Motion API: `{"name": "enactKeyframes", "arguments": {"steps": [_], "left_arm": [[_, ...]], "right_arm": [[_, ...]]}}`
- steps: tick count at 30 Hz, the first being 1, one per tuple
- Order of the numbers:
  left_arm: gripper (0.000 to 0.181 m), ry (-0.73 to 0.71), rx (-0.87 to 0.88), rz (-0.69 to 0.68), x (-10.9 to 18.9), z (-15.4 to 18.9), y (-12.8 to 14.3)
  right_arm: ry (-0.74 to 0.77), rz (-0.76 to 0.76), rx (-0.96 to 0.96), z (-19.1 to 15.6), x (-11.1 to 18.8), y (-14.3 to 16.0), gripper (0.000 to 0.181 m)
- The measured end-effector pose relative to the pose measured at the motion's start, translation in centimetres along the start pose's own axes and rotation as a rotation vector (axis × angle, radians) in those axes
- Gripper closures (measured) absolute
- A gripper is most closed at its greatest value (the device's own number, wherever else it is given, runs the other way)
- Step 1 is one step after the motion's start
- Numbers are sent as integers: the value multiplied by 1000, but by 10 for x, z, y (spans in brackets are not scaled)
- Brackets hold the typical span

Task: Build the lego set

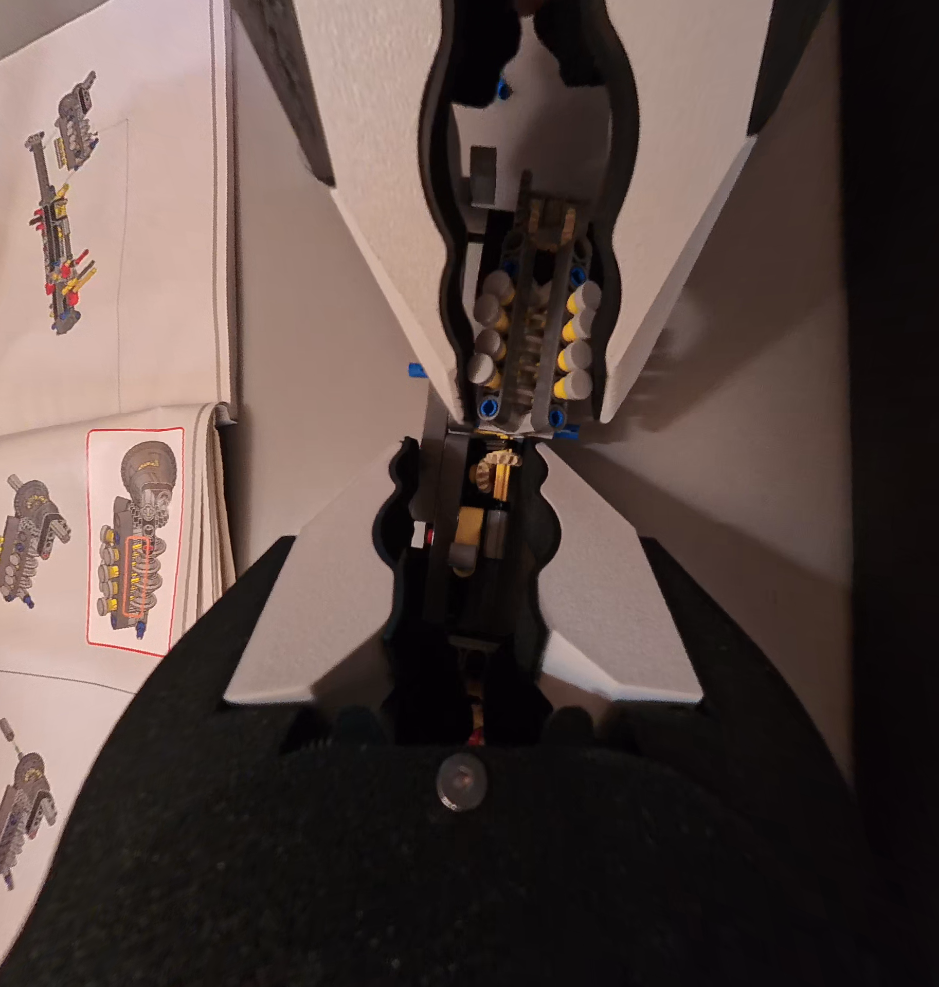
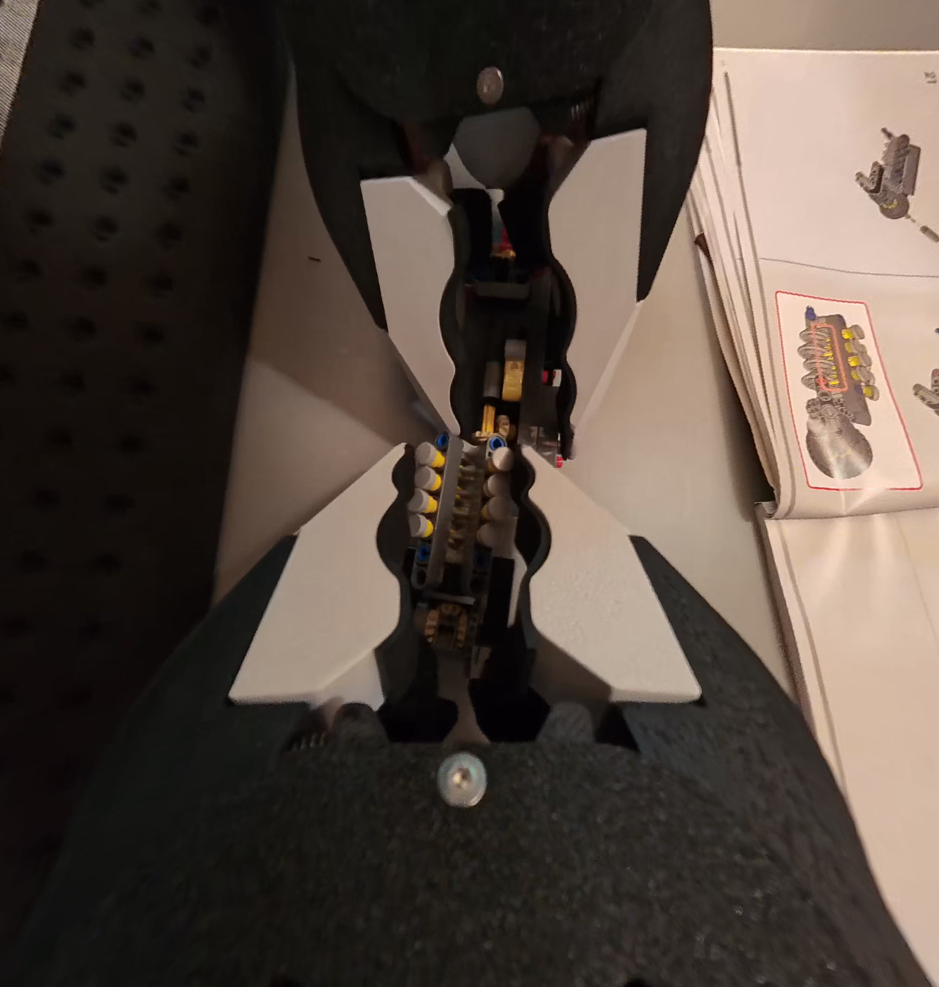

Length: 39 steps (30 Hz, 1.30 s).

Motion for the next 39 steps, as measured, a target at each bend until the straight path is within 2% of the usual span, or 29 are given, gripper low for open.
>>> {"name": "enactKeyframes", "arguments": {"steps": [9, 17, 21, 23, 26, 32, 39], "left_arm": [[145, 28, -18, 13, -1, 1, 0], [144, 15, -21, 13, -1, 0, 0], [144, 18, -18, 17, 1, 0, 0], [145, 26, 5, 28, 2, -1, -1], [145, 34, 59, 61, 5, -6, -1], [145, 82, 212, 206, 16, -19, -8], [145, 129, 313, 362, 24, -25, -19]], "right_arm": [[-109, 42, -125, -1, 1, 3, 150], [-87, 85, -104, 2, 7, 1, 145], [10, 182, -119, 20, 38, 0, 132], [57, 232, -165, 31, 60, 10, 126], [41, 327, -202, 36, 79, 30, 118], [54, 445, -122, 35, 82, 22, 118], [-25, 685, -188, 35, 94, 6, 102]]}}
Point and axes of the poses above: each gripper's, where its closed fingertips meet, x back along the fingers, y out of its underside, z = x × y across the jaws, the point moved 5 cm from there along x, back along the fingers, and after that the axes turned 10 degrees about z, right-handed, at the moved point
